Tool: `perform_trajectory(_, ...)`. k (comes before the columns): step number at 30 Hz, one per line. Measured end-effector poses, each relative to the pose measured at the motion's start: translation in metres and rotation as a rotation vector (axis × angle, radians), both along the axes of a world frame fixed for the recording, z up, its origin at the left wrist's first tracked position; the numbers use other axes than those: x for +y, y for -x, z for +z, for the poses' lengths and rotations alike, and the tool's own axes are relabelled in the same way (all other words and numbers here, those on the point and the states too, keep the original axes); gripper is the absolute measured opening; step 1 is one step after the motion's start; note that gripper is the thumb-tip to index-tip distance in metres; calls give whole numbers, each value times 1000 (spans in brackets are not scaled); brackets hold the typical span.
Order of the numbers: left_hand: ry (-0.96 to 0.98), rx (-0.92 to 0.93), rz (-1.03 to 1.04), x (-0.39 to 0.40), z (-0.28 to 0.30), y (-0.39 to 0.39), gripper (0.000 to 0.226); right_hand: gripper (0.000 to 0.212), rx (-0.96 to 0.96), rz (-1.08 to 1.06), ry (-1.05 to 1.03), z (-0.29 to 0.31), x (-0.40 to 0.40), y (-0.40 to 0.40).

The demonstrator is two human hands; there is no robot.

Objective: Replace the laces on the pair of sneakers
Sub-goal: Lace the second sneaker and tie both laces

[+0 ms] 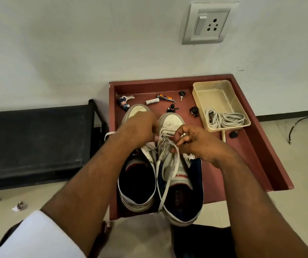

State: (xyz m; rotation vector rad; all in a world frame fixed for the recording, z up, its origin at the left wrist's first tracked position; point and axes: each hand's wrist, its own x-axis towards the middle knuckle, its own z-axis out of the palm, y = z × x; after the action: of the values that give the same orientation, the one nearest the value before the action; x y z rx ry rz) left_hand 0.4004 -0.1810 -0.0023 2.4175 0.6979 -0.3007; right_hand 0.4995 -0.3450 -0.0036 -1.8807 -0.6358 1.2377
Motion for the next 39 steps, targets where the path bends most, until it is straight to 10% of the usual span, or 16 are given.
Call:
perform_trajectory(7,-470,-102,748,89,37,63,20,23,-103,38,50,-4,3,-2)
perform_trajectory(14,217,-133,116,-1,3,5,39,20,-285,-17,-24,-7,7,-5)
perform_trajectory(24,-72,-58,252,34,11,13,10,5,-344,310,123,-2,14,4)
perform_trajectory(28,-104,7,143,18,14,11,6,32,-399,269,193,1,18,9)
perform_trajectory(39,11,54,-15,3,-3,1,41,24,-370,460,364,-4,24,17)
